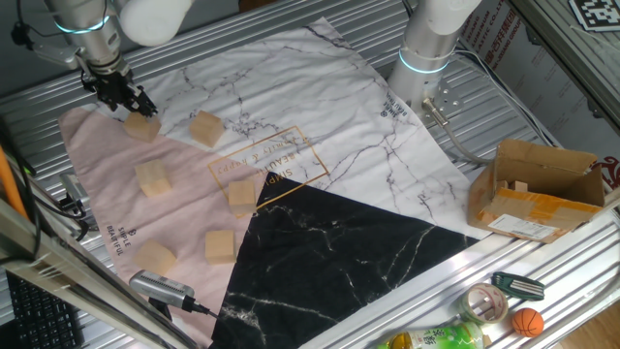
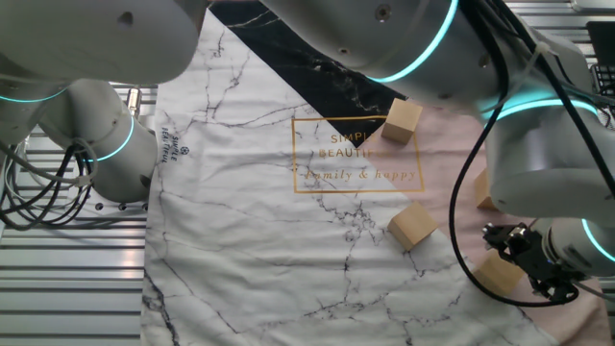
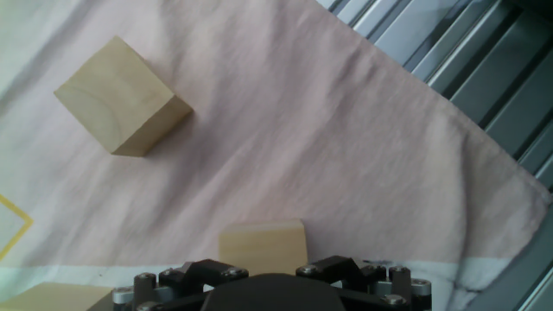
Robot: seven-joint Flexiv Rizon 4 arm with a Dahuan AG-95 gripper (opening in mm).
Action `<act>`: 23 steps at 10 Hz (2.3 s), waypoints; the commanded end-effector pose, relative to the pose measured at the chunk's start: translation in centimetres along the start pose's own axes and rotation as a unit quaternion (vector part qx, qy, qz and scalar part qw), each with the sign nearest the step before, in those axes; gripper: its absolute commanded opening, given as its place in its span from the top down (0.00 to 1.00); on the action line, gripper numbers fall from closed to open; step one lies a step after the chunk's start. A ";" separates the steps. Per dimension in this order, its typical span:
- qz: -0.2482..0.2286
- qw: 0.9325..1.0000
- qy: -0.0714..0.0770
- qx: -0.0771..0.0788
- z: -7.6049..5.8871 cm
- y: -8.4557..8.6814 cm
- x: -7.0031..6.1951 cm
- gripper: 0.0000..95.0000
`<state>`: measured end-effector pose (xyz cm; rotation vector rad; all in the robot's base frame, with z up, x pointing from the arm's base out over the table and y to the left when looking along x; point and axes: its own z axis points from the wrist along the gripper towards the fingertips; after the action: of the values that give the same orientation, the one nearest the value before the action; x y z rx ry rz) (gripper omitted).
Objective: Stack the blocks into a pyramid shape
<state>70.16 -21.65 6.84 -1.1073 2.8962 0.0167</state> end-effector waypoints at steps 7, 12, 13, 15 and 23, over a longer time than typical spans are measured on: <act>0.008 1.000 0.000 -0.003 1.5 0.0 0.1 0.00; 0.013 1.000 -0.001 -0.003 2.6 0.4 0.2 0.00; 0.014 1.000 -0.001 -0.003 2.8 0.5 0.2 0.00; 0.015 1.000 0.000 -0.002 3.1 0.5 0.3 0.20; 0.024 1.000 0.002 0.000 4.0 0.3 0.1 1.00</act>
<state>69.96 -21.39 2.87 -1.0433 2.9192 0.0171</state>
